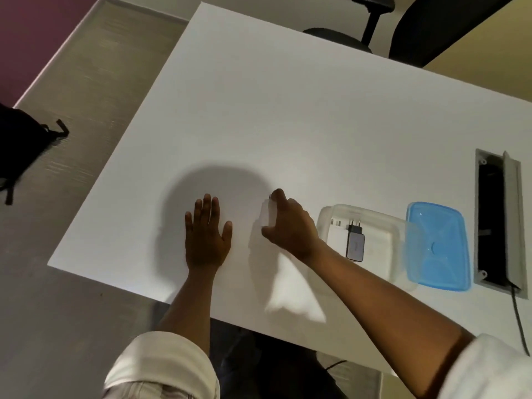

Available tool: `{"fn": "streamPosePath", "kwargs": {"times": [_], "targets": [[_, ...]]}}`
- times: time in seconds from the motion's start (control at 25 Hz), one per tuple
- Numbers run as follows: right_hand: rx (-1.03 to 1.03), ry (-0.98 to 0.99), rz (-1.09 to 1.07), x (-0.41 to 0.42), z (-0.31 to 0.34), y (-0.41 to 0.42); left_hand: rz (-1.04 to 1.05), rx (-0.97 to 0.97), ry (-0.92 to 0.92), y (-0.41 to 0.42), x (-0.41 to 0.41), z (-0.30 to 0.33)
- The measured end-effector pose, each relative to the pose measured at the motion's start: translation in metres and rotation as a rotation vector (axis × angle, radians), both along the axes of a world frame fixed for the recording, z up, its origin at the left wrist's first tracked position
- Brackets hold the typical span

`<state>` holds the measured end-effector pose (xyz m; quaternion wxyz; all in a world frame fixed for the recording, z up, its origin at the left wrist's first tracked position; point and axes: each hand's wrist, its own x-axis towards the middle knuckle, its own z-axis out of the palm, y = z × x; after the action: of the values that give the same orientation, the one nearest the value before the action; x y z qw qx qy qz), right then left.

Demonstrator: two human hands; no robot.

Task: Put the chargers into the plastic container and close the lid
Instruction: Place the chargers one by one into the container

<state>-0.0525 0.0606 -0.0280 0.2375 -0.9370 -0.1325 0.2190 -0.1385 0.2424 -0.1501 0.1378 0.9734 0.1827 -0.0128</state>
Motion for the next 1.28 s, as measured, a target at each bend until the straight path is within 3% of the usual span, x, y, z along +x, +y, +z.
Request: {"fn": "streamPosePath", "kwargs": {"times": [0.24,0.56,0.92,1.28], "targets": [[0.048,-0.18,-0.13,-0.014,0.036,-0.088,-0.023,-0.039,0.02,-0.041,-0.002,0.005],[-0.041,-0.106,-0.407,-0.029,0.031,-0.212,-0.194,-0.074,0.022,-0.125,0.003,0.004],[-0.284,-0.026,-0.352,-0.025,-0.015,-0.219,-0.161,-0.061,0.013,-0.163,0.015,-0.007],[-0.261,0.052,-0.316,-0.02,-0.038,-0.22,-0.135,-0.086,0.015,-0.165,0.017,-0.005]]}}
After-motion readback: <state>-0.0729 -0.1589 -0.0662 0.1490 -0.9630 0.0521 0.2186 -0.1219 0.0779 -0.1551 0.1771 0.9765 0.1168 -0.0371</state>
